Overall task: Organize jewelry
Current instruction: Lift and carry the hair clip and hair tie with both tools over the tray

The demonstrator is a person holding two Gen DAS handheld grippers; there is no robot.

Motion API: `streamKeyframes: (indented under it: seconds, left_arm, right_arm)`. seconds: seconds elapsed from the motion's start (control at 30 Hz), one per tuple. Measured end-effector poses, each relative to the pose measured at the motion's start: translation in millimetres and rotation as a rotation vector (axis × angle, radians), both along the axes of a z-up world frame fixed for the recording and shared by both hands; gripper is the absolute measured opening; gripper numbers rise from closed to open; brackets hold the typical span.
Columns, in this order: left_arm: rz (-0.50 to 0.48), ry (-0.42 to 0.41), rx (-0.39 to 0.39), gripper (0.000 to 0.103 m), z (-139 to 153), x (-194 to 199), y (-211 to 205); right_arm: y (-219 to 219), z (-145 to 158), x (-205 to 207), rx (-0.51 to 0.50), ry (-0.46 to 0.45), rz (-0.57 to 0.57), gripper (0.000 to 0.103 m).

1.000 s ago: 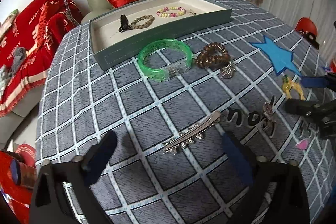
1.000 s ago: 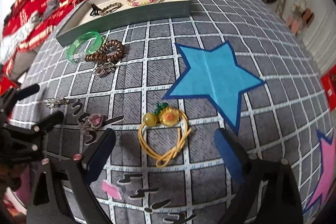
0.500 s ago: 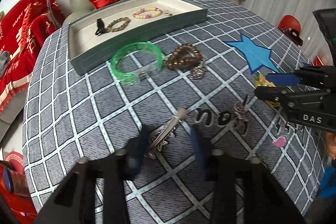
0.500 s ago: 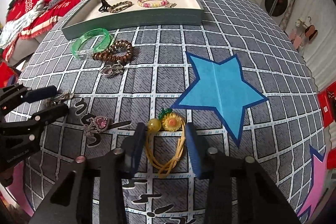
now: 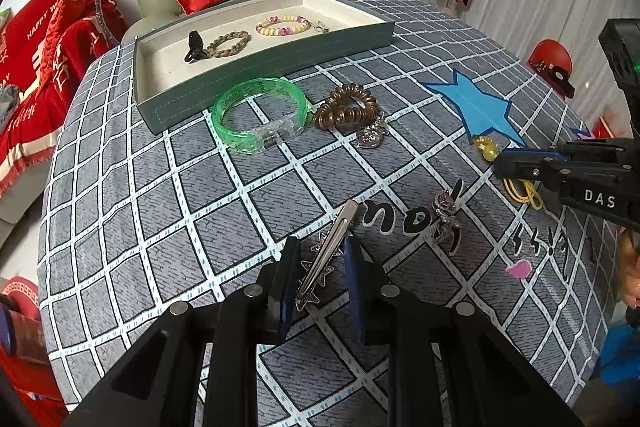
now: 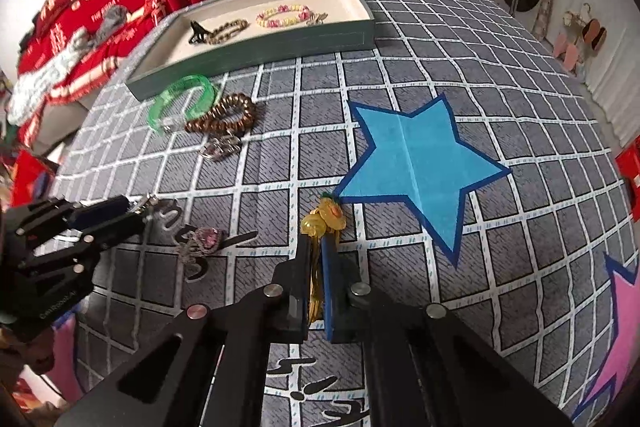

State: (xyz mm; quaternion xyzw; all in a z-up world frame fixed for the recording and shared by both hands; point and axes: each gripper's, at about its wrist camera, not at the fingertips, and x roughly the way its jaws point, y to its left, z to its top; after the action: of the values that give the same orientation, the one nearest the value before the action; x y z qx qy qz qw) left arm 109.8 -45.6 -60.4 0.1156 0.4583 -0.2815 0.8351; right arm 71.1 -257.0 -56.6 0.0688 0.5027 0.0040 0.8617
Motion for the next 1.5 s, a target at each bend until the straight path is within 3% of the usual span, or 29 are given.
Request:
streamKeyframes:
  seconds: [0.57, 0.73, 0.9, 0.93, 1.03, 1.07, 1.27, 1.43, 1.5]
  left_arm:
    - [0.056, -0.042, -0.077, 0.038, 34.3, 2.5, 14.7]
    - [0.065, -0.048, -0.085, 0.038, 38.7, 4.8, 16.8]
    - [0.063, -0.045, -0.082, 0.038, 36.2, 4.2, 15.9]
    - [0.063, -0.044, -0.081, 0.038, 35.6, 3.6, 15.5]
    - [0.060, -0.041, -0.078, 0.038, 34.6, 2.4, 14.8]
    - [0.059, -0.043, -0.076, 0.038, 34.8, 1.6, 15.0]
    - [0.067, -0.041, -0.078, 0.038, 34.2, 3.0, 16.3]
    - [0.069, -0.035, -0.076, 0.038, 32.1, 3.3, 15.7]
    - [0.071, -0.035, -0.080, 0.038, 32.8, 3.3, 16.9]
  right_arm:
    - [-20.4, 33.1, 2.9, 0.170, -0.064, -0.039, 0.005]
    - [-19.9, 34.5, 6.6, 0.194, -0.060, 0.005, 0.005]
    - [-0.6, 12.2, 7.8, 0.077, 0.015, 0.057, 0.007]
    - [-0.5, 8.0, 7.8, 0.067, 0.018, 0.056, 0.012]
    - [0.4, -5.3, 10.8, 0.048, 0.042, 0.047, 0.046]
    - [0.5, -7.5, 10.4, 0.050, 0.046, 0.049, 0.047]
    - [5.2, -8.6, 7.1, 0.001, 0.040, 0.084, 0.047]
    - [22.3, -10.9, 12.2, -0.123, 0.032, 0.142, 0.045]
    - [26.5, -9.6, 11.5, -0.131, 0.034, 0.166, 0.025]
